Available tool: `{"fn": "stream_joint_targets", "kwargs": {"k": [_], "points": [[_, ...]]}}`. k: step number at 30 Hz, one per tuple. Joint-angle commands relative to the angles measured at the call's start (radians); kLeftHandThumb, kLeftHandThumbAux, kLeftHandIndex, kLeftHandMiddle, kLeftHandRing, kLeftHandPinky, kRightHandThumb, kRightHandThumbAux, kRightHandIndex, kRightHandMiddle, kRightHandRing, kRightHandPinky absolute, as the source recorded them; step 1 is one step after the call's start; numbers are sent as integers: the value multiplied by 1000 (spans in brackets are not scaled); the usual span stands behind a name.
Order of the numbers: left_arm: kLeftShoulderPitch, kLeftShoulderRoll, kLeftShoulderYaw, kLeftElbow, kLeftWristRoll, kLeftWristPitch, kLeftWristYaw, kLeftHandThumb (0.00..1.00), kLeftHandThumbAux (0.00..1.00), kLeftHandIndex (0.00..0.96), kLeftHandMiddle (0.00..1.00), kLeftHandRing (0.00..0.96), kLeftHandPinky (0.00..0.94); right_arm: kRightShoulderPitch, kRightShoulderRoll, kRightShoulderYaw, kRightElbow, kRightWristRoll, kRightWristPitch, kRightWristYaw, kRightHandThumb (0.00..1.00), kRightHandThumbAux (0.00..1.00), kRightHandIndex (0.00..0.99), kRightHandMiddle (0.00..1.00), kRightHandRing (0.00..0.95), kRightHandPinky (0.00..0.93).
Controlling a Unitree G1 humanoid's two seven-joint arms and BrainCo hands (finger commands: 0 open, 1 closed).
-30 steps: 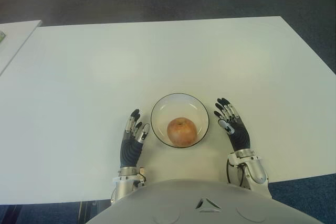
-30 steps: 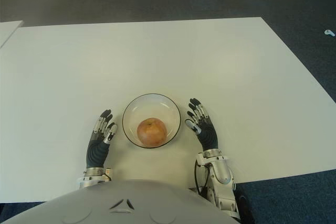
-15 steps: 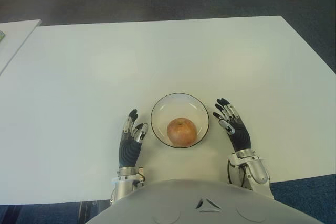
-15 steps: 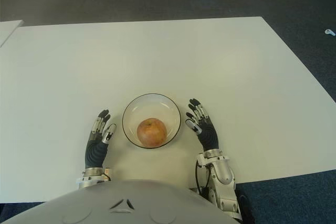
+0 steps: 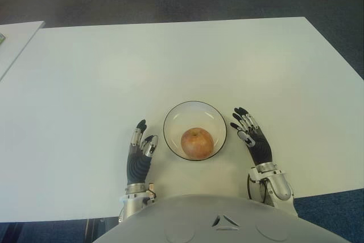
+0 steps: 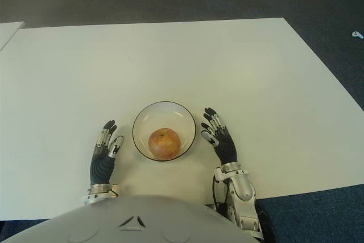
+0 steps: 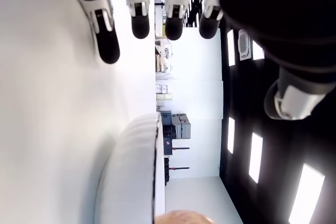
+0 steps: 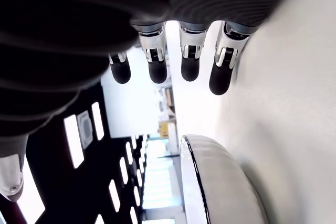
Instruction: Put the apples into the plate.
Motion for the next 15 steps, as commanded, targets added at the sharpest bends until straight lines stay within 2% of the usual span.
{"fn": "stream_joint_targets", "kwargs": {"k": [1,15], "points": [[26,0,-9,21,-20,14,-20,36,454,17,15,0,11,28,-6,5,40,-3,21,7,105,517,0,0,0,0],[5,-6,-5,82,-23,-122,-19,52,443,17,20,3,8,24,1,-3,47,18,16,13,125,530,0,0,0,0]]}}
